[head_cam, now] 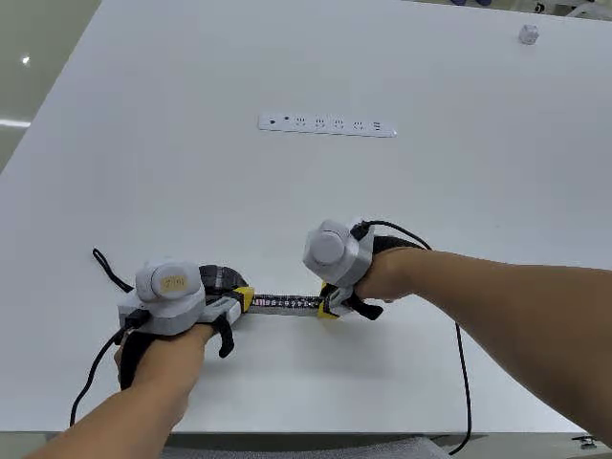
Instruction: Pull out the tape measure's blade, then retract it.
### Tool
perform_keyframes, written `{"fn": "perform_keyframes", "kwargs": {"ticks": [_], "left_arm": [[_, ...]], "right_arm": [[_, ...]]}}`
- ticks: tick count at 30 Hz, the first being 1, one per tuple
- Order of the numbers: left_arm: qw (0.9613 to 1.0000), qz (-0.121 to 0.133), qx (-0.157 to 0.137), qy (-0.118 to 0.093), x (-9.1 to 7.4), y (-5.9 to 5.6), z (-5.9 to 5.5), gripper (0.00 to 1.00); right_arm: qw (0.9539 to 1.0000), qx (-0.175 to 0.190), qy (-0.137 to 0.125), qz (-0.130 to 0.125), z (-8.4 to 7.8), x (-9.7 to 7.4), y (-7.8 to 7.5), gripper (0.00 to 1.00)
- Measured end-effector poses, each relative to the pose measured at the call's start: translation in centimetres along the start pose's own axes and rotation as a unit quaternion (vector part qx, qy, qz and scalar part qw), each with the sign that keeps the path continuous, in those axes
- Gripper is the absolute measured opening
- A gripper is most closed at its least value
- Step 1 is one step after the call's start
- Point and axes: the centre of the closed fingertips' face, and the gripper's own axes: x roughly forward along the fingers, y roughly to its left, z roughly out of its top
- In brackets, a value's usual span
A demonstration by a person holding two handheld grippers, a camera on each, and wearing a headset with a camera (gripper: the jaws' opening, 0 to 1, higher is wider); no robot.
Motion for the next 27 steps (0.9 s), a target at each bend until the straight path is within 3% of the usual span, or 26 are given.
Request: {"fn": "perform_keyframes", "kwargs": {"ticks": [27], "left_arm": [[1.0,-0.003,-0.002,0.0,0.1,0.1,0.0,0.59]], "right_arm": [[0.9999,0.005,-0.012,0.005,1.1,0.4,0.1,0.15]]}}
